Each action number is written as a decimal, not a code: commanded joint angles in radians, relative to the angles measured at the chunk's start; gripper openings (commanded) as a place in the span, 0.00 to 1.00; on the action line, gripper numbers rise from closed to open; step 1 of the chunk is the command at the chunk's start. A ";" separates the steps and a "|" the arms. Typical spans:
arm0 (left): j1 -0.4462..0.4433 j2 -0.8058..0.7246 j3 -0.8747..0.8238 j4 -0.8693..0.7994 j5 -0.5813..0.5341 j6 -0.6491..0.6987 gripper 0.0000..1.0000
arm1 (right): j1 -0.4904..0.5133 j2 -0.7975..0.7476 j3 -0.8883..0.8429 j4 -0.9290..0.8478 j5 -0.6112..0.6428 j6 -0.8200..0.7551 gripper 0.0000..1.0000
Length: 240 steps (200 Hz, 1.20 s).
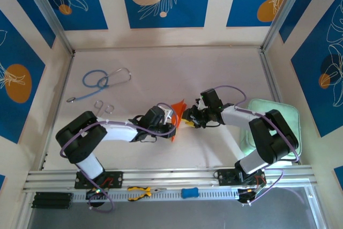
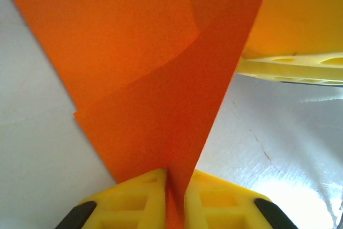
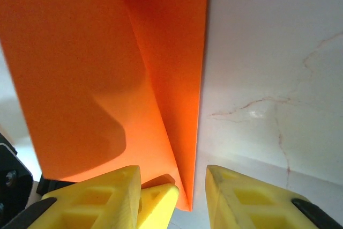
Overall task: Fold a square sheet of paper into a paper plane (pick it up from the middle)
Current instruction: Fold the wing for the fifth time at the center of the table.
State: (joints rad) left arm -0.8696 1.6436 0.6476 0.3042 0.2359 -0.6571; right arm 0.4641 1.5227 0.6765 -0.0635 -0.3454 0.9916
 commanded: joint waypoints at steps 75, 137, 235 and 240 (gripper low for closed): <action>0.007 0.057 0.025 0.003 0.063 -0.007 0.05 | -0.001 -0.011 -0.018 -0.011 -0.012 -0.015 0.37; 0.008 0.077 0.044 -0.011 0.078 0.003 0.04 | -0.021 -0.084 -0.089 0.018 -0.012 -0.009 0.26; 0.007 0.137 0.146 -0.155 0.122 0.050 0.00 | -0.018 -0.103 -0.152 0.212 -0.087 -0.014 0.06; 0.007 0.141 0.149 -0.159 0.124 0.053 0.00 | -0.017 -0.104 -0.155 0.223 -0.085 -0.009 0.06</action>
State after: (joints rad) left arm -0.8684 1.7573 0.7647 0.2192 0.3294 -0.6380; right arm 0.4412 1.4410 0.5423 0.1059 -0.4160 0.9768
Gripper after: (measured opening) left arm 0.064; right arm 0.069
